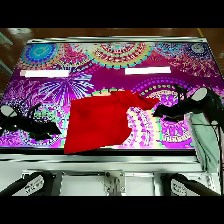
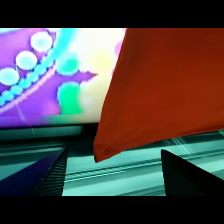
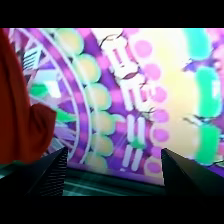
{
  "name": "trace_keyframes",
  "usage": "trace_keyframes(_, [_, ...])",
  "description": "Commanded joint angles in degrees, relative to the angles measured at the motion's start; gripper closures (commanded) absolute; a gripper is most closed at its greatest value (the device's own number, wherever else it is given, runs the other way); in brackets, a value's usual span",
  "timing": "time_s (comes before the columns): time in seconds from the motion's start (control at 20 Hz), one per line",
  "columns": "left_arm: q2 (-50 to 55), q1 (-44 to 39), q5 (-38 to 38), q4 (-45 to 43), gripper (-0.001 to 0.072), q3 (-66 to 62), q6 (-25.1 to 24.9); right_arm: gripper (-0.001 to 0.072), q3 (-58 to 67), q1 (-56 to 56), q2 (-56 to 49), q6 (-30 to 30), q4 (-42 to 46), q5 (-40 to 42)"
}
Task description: Fold the shirts.
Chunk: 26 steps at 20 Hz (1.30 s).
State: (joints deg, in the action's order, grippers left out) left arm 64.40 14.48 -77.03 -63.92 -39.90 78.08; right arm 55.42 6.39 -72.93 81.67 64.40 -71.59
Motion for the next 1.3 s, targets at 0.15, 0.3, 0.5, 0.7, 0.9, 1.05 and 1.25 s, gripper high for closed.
trace_keyframes(0.15, [-0.87, -0.33, 9.97, 7.48, -0.0006, 12.94, -2.6, 0.0019, -8.7, -2.93, 1.01, -3.32, -11.98, 4.59])
trace_keyframes(0.3, [1.31, -2.34, 11.69, 7.52, -0.0006, 12.92, -2.62, 0.0018, -8.7, -7.06, 1.01, -3.19, -12.07, 5.2])
trace_keyframes(0.5, [4.39, -4.7, 12.13, 9.53, -0.0006, 12.92, -2.67, 0.0018, -8.72, -11.61, 1.01, -2.86, -12.04, 5.84])
trace_keyframes(0.7, [5.81, -7.93, 12.55, 13.79, 0.0339, 12.92, -3.96, 0.0019, -8.76, -14.73, 0.35, -0.72, -12.07, 8.59])
trace_keyframes(0.9, [5.62, -8.5, 11.93, 20.85, 0.0668, 12.9, -11.19, 0.0019, -8.76, -18.43, -4.61, 0.22, -12.46, 8.68])
trace_keyframes(1.05, [5.46, -8.5, 12.04, 22.86, 0.067, 12.9, -13.33, 0.0019, -8.76, -20.24, -8.55, 0.22, -17.14, 9.7])
trace_keyframes(1.25, [5.46, -8.48, 12.37, 22.84, 0.067, 12.87, -14.71, 0.0018, -8.74, -24.02, -11.96, 0.98, -21.51, 13.09])
